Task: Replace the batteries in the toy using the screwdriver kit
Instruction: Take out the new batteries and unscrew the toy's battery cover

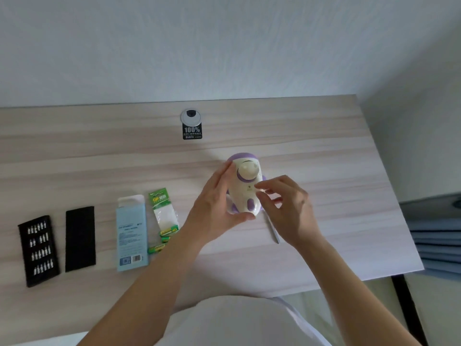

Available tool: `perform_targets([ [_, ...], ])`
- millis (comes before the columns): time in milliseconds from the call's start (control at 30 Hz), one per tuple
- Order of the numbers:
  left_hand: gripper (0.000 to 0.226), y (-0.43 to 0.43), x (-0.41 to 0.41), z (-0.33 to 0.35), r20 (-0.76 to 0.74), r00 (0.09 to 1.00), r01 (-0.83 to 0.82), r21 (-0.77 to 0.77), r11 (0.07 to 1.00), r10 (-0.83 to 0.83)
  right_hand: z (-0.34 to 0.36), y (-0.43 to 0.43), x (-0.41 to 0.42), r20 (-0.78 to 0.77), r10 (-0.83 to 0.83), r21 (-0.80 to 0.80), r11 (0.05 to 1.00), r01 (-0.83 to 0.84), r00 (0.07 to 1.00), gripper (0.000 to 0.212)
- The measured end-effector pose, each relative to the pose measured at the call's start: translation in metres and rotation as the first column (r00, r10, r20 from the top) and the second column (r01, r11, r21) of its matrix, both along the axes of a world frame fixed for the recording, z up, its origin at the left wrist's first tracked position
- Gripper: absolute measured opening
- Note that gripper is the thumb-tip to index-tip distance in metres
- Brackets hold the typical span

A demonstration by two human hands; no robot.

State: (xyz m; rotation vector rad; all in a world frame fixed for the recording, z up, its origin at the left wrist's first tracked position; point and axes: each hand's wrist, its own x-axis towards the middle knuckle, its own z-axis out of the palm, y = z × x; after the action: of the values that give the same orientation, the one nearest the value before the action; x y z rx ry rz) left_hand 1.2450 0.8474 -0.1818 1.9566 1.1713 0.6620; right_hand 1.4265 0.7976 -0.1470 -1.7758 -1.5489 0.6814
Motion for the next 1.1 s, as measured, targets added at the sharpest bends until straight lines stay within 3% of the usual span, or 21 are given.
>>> perform_targets([
  [133, 0.112, 0.011, 0.009, 0.012, 0.057, 0.992, 0.107, 0.078, 0.991, -0.112, -0.006, 0.005, -0.01, 0.077, 0.012, -0.04, 0.999, -0.009, 0.997, 0.018],
  [267, 0.126, 0.015, 0.009, -0.006, -0.052, 0.992, 0.12, 0.057, 0.991, -0.117, -0.012, 0.005, -0.013, 0.14, -0.01, -0.011, 1.0, 0.011, 0.99, 0.017],
  [633, 0.121, 0.022, 0.005, -0.022, -0.025, 0.993, 0.116, 0.047, 0.992, -0.115, -0.005, 0.014, -0.012, 0.302, -0.002, -0.064, 0.998, 0.023, 0.953, 0.013],
  [1100, 0.13, 0.025, -0.003, -0.025, -0.07, 0.99, 0.129, 0.042, 0.991, -0.126, 0.005, 0.025, -0.017, 0.224, 0.064, -0.174, 0.984, -0.025, 0.973, 0.016],
])
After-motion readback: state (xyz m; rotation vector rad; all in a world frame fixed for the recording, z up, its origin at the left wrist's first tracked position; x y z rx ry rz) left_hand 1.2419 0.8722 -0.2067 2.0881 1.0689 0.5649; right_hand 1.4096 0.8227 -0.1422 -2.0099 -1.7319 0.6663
